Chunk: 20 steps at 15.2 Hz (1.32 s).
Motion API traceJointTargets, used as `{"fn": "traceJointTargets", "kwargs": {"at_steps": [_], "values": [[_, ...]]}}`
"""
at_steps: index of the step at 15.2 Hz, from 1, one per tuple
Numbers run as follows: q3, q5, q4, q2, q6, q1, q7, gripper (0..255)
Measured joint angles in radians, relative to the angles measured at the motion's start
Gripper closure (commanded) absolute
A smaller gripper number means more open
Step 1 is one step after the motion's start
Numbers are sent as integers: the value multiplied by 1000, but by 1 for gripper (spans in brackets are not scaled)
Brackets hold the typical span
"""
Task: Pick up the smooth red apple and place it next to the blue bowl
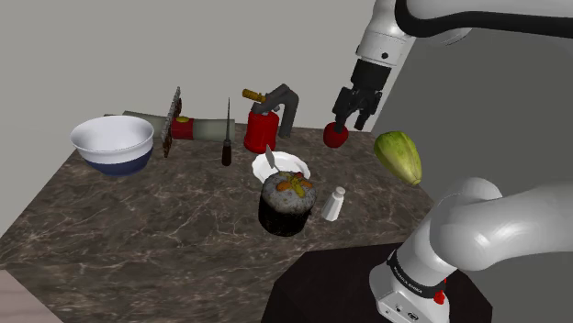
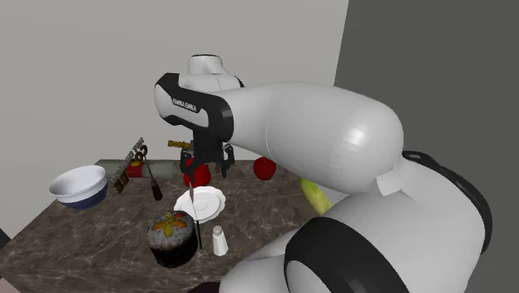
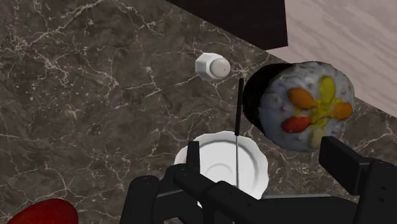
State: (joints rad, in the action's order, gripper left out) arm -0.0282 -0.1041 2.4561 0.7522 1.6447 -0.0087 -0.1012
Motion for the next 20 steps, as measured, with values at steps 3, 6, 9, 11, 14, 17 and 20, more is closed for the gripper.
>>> {"fn": "traceJointTargets", "kwargs": {"at_steps": [3,6,9,11,14,17,20], "values": [[-23,20,10,-18,32,-10,34,0],[-77,66,21,-42,80,-33,109,0],[-128,103,14,-96,144,-50,182,0],[-161,124,6,-129,182,-60,229,0],[-216,151,-5,-193,255,-73,305,0],[-275,165,-43,-276,319,-81,388,0],[-332,165,-92,-356,372,-86,472,0]]}}
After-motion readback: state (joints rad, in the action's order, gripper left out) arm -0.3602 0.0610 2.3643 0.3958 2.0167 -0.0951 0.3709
